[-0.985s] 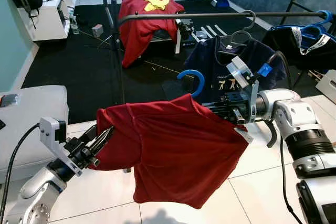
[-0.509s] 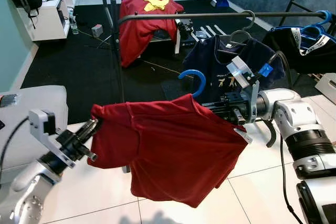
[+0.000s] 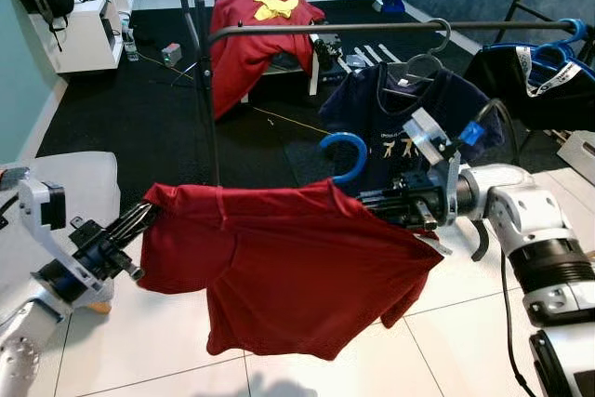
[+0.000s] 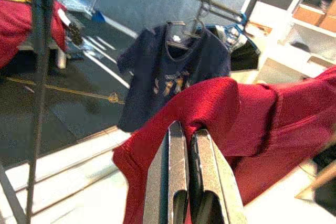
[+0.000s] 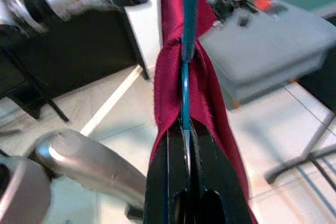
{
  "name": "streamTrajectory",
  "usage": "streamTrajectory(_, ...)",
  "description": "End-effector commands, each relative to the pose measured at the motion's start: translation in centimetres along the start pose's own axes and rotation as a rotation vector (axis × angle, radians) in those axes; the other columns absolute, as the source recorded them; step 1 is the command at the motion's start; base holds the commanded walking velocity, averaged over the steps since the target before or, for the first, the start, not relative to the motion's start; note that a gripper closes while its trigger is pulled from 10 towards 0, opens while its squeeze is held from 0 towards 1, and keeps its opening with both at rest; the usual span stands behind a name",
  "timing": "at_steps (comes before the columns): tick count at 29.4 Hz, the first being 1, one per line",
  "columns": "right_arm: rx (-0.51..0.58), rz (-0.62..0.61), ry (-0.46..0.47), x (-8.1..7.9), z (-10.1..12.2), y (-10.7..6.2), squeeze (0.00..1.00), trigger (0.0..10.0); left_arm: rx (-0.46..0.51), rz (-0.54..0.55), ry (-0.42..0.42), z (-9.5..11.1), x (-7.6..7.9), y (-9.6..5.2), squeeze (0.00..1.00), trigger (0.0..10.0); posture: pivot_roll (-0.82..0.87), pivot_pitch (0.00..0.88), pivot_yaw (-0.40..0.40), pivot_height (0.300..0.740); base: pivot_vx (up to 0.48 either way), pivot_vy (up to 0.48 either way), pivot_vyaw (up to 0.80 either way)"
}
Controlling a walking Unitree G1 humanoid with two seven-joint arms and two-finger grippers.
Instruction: Hang hanger
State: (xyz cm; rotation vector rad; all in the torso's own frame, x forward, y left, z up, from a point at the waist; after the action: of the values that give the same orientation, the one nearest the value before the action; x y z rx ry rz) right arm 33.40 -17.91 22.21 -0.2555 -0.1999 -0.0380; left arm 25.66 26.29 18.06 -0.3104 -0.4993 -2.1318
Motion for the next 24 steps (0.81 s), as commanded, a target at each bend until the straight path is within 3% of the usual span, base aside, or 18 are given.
streamTrajectory(1,-0.044,0.002,-0.015,-0.1,-0.3,-0.1,0.0,10.0,0.006,-0.007,0.011,0.7,0.1,-0.3,0.0,0.0,0.06,0.079,-0.042,0.74,0.0,0.0,0.0)
streamTrajectory(11,-0.17,-0.036,-0.075,-0.2,-1.8,0.2,0.0,10.0,-0.061,-0.047,-0.008,1.0,0.3,-0.6,0.0,0.0,0.06,0.085,-0.042,0.74,0.0,0.0,0.0)
streamTrajectory(15,-0.284,-0.054,-0.157,-0.2,-2.7,0.0,0.0,10.0,-0.048,-0.018,-0.001,1.5,-0.3,-0.3,0.0,0.0,0.06,0.088,-0.043,0.74,0.0,0.0,0.0)
streamTrajectory(19,-0.29,-0.082,-0.194,0.0,-2.8,0.1,0.0,10.0,-0.031,0.005,0.011,1.8,-0.7,-0.2,0.0,0.0,0.06,0.087,-0.044,0.74,0.0,0.0,0.0)
streamTrajectory(20,-0.255,-0.166,-0.258,0.7,-2.2,0.2,0.0,10.0,-0.022,0.043,0.03,2.0,-1.2,-0.3,0.0,0.0,0.06,0.088,-0.044,0.74,0.0,0.0,0.0)
streamTrajectory(24,-0.154,-0.231,-0.262,1.3,-1.2,0.2,0.0,10.0,-0.073,0.095,0.081,1.5,-2.1,-0.7,0.0,0.0,0.06,0.088,-0.043,0.74,0.0,0.0,0.0)
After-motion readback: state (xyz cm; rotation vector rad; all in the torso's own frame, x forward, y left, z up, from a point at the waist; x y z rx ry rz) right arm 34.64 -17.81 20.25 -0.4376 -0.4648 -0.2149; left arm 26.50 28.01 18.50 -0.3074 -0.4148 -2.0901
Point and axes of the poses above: a point about 5 cm out from each wrist's last joint towards the gripper, its own y axis pointing out of the wrist towards the gripper, its own z axis along the axis of the wrist's last joint, x = y × z, the point moved 1 cm from there along y, pointing out of the wrist towards the gripper, and after that the axes turned 15 degrees about -y, right-handed, at the moved point
